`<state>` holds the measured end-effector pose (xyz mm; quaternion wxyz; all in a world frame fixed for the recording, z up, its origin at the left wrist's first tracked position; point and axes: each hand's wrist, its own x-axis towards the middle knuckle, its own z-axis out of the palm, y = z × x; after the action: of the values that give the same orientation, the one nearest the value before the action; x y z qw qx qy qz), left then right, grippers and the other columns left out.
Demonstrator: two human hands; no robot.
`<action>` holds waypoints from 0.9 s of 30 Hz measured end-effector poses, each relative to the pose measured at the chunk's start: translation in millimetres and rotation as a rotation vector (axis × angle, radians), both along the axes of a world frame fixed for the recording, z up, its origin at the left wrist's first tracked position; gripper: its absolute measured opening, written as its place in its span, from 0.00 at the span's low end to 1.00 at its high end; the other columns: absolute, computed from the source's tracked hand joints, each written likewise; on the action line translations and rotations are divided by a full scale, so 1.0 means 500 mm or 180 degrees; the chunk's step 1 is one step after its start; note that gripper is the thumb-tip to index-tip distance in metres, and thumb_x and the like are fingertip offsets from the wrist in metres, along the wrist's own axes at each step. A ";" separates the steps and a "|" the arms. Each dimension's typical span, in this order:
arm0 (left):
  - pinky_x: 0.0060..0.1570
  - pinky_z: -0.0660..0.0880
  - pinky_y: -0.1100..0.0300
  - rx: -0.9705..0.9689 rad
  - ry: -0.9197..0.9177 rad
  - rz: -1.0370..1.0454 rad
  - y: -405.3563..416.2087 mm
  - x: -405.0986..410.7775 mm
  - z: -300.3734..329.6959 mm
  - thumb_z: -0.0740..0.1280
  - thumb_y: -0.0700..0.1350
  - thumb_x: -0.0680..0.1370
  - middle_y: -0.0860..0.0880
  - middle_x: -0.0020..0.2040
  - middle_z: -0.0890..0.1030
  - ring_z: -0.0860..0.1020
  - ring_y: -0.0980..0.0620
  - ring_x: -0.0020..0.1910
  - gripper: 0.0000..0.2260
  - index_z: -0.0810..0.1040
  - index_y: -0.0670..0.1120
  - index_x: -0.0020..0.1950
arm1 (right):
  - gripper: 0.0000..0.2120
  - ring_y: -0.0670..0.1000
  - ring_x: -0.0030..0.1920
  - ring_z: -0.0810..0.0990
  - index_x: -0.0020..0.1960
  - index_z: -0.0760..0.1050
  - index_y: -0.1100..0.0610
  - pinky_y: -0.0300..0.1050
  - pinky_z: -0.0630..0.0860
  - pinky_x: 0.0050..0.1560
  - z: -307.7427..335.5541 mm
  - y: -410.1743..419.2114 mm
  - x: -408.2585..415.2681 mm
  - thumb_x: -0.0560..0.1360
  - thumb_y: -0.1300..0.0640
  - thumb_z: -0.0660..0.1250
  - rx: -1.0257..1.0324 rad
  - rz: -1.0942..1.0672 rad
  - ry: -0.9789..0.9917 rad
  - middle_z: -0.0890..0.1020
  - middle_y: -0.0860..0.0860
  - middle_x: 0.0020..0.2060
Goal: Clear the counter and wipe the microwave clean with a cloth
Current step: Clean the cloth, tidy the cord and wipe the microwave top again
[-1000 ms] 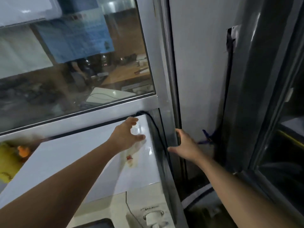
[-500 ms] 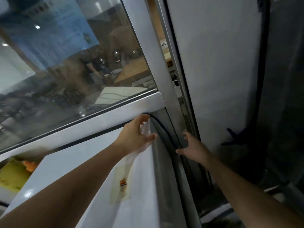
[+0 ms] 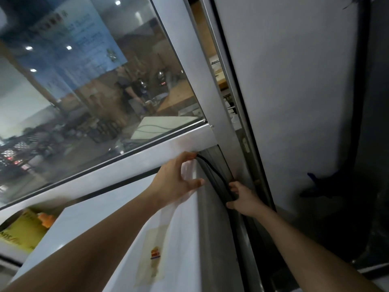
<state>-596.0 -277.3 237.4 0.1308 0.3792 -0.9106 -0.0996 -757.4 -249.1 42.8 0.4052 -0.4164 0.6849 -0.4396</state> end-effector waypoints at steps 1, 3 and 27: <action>0.59 0.71 0.56 -0.0019 -0.0012 0.0003 0.000 0.000 -0.001 0.74 0.53 0.69 0.54 0.66 0.74 0.74 0.50 0.61 0.28 0.69 0.53 0.66 | 0.35 0.50 0.64 0.71 0.72 0.62 0.57 0.37 0.68 0.56 -0.002 0.000 0.000 0.69 0.64 0.72 0.0013 0.0047 0.0014 0.71 0.53 0.68; 0.57 0.71 0.58 -0.0048 -0.0007 0.0012 0.000 0.001 -0.003 0.74 0.53 0.69 0.54 0.66 0.74 0.76 0.49 0.57 0.28 0.69 0.53 0.66 | 0.33 0.48 0.59 0.72 0.71 0.64 0.57 0.35 0.68 0.53 -0.008 0.002 -0.001 0.69 0.64 0.73 0.0019 0.0070 0.0047 0.72 0.54 0.65; 0.66 0.65 0.55 0.0077 -0.0106 -0.0454 0.092 -0.038 0.027 0.73 0.51 0.69 0.51 0.68 0.70 0.66 0.50 0.68 0.32 0.64 0.54 0.70 | 0.22 0.47 0.56 0.79 0.57 0.78 0.50 0.45 0.74 0.59 0.213 0.230 -0.085 0.66 0.64 0.73 -0.0492 -0.0473 0.0606 0.82 0.47 0.53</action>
<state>-615.1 -231.3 250.8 0.1036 0.3165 -0.9361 -0.1133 -799.8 -134.0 149.3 0.2714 -0.4344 0.7134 -0.4783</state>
